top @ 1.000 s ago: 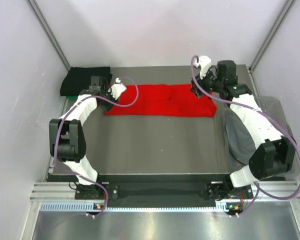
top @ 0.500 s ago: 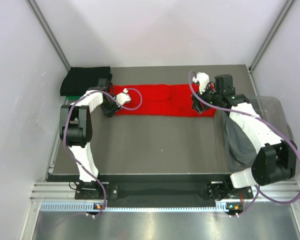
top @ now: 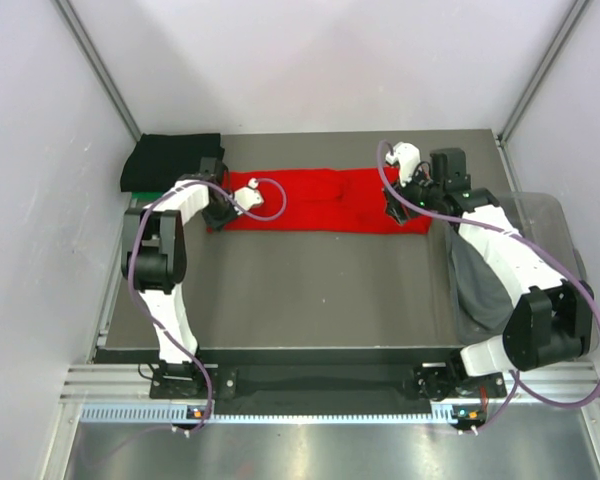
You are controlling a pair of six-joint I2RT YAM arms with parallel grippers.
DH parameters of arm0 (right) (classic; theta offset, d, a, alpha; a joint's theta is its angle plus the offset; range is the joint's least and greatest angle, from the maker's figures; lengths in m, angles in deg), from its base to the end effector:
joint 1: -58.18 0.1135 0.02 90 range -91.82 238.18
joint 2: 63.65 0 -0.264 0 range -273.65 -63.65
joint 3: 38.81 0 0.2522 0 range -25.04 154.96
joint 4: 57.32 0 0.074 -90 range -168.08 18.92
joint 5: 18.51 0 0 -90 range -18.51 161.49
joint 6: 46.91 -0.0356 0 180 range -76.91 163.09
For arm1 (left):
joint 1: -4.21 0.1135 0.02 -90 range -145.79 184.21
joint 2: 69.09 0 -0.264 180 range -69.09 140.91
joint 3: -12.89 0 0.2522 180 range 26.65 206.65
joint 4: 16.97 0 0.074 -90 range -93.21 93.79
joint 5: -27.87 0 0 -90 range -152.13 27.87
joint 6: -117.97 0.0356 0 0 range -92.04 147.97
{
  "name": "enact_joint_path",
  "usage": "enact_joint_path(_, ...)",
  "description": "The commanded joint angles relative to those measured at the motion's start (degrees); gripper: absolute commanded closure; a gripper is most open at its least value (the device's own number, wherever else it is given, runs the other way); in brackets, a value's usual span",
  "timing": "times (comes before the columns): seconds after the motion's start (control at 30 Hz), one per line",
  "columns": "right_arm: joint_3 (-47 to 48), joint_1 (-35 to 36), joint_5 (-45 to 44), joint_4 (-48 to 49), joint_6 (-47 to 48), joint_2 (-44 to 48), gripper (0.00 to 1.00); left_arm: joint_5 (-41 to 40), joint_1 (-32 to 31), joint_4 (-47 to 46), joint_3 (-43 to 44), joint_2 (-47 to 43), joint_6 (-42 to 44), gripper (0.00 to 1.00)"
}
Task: Fold and stack the t-shirts
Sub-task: Fold the tshirt
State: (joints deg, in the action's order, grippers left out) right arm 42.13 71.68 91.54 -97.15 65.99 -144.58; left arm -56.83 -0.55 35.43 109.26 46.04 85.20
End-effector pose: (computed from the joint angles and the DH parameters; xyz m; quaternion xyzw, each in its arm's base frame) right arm 0.3016 0.0850 0.3054 -0.3487 0.8241 0.1229 0.4291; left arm 0.4046 -0.0370 0.1678 0.5140 0.8409 0.0314 0.1668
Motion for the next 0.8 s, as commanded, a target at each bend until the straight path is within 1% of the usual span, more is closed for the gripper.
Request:
enact_joint_path(0.0, 2.2, -0.8, -6.1, 3.6, -0.8, -1.2, 0.37, -0.5, -1.7, 6.4, -3.8, -8.0, 0.7, 1.0)
enact_joint_path(0.07, 3.6, -1.9, -8.4, 3.8, -2.8, -4.7, 0.37, -1.0, -2.5, 8.2, -8.1, -11.7, 0.5, 1.0)
enact_joint_path(0.1, 6.1, -2.2, -9.4, 3.3, -3.2, -6.4, 0.37, -1.2, -3.3, 8.6, -9.8, -15.4, 0.3, 1.0)
enact_joint_path(0.13, 7.7, -2.9, -9.7, 1.8, -4.1, -8.3, 0.37, -1.6, -3.9, 9.2, -13.1, -17.3, 0.0, 1.0)
enact_joint_path(0.17, 9.3, -3.2, -10.2, 1.0, -4.5, -12.3, 0.38, -1.7, -4.4, 10.9, -14.7, -19.2, -0.4, 1.0)
enact_joint_path(0.2, 12.7, -3.4, -10.9, 0.2, -4.8, -14.4, 0.39, -1.7, -5.2, 11.7, -17.7, -22.9, -0.7, 1.0)
enact_joint_path(0.23, 14.5, -3.6, -11.0, -1.6, -4.9, -18.6, 0.39, -1.7, -5.5, 12.7, -19.1, -24.8, -1.5, 1.0)
enact_joint_path(0.33, 21.3, -3.8, -12.1, -4.6, -4.9, -25.9, 0.41, -1.9, -7.2, 17.3, -24.1, -31.9, -2.8, 1.0)
enact_joint_path(0.4, 25.2, -3.8, -12.4, -5.0, -4.6, -28.7, 0.41, -1.4, -9.2, 20.8, -25.9, -36.8, -3.6, 1.0)
enact_joint_path(0.5, 30.7, -3.8, -12.8, -7.4, -4.4, -34.6, 0.4, -1.0, -12.6, 22.9, -29.3, -42.1, -5.9, 1.0)
enact_joint_path(0.53, 32.0, -3.8, -12.8, -8.8, -4.5, -37.1, 0.4, -0.9, -13.3, 24.2, -30.5, -42.9, -7.4, 1.0)
enact_joint_path(0.67, 35.0, -3.8, -12.2, -9.0, -4.8, -40.6, 0.4, 1.3, -16.2, 26.6, -31.8, -46.1, -10.8, 1.0)
enact_joint_path(0.77, 37.0, -3.7, -12.2, -9.4, -4.5, -43.1, 0.4, 2.0, -17.4, 26.8, -32.5, -46.8, -12.6, 1.0)
